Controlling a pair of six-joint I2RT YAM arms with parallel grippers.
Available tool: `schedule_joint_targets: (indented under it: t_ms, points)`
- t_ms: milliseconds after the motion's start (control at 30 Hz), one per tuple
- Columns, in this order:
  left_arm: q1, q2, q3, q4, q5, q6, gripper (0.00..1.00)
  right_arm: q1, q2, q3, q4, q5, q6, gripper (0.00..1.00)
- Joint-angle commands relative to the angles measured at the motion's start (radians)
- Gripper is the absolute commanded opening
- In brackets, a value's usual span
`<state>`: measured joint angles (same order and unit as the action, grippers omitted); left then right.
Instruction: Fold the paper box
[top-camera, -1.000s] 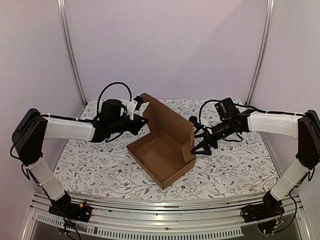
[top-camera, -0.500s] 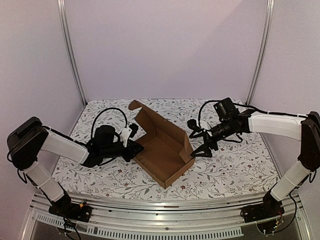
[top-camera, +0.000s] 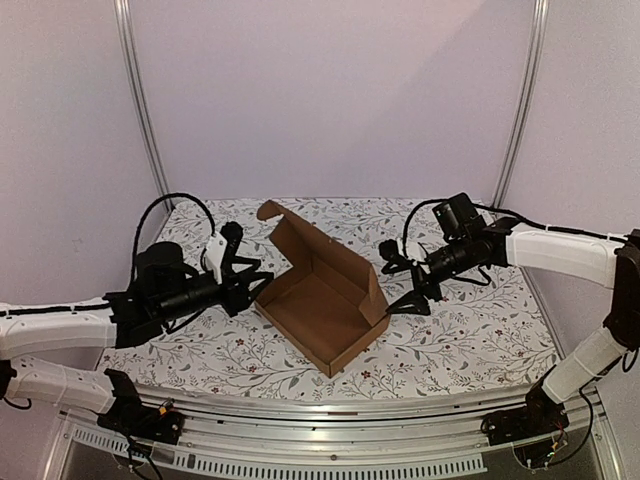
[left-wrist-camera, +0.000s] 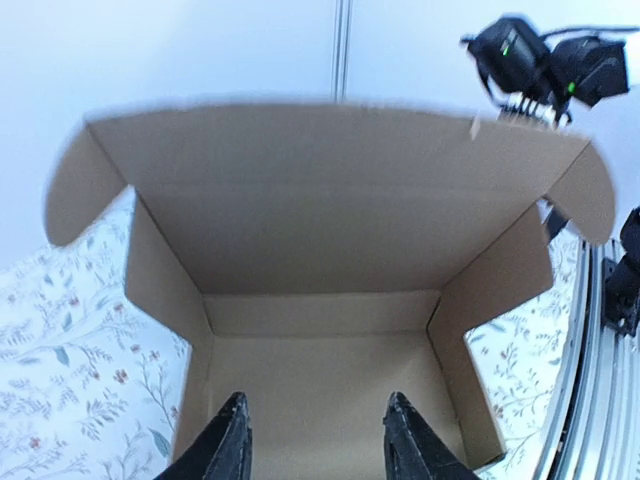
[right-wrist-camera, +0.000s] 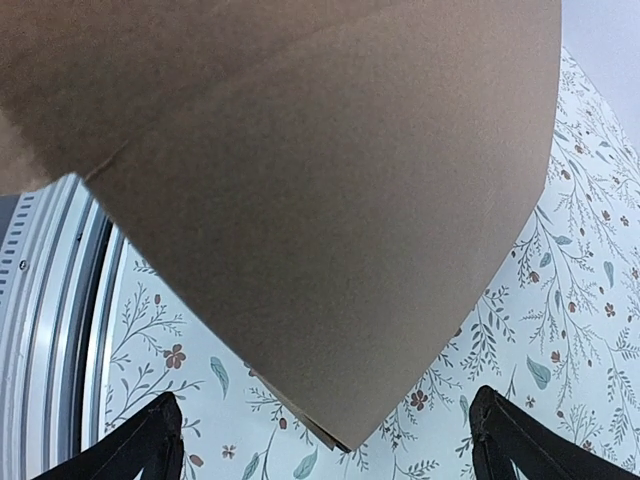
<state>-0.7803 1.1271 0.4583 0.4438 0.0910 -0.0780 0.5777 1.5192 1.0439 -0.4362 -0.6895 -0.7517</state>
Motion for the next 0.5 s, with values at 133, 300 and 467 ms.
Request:
schedule_joint_targets:
  t_ms: [133,300,467]
  points:
    - [-0.124,-0.165,0.391,-0.58,-0.363,-0.265,0.52,0.009,-0.034,0.084,-0.216,0.007,-0.057,0.99]
    - [-0.26,0.039,0.585,-0.687,-0.546,-0.432,0.54,0.009,-0.058,0.184,-0.408,0.054,-0.157,0.99]
    - [-0.36,0.162,0.69,-0.961,-0.783,-0.687,0.52,-0.012,-0.076,0.342,-0.559,0.088,-0.198,0.99]
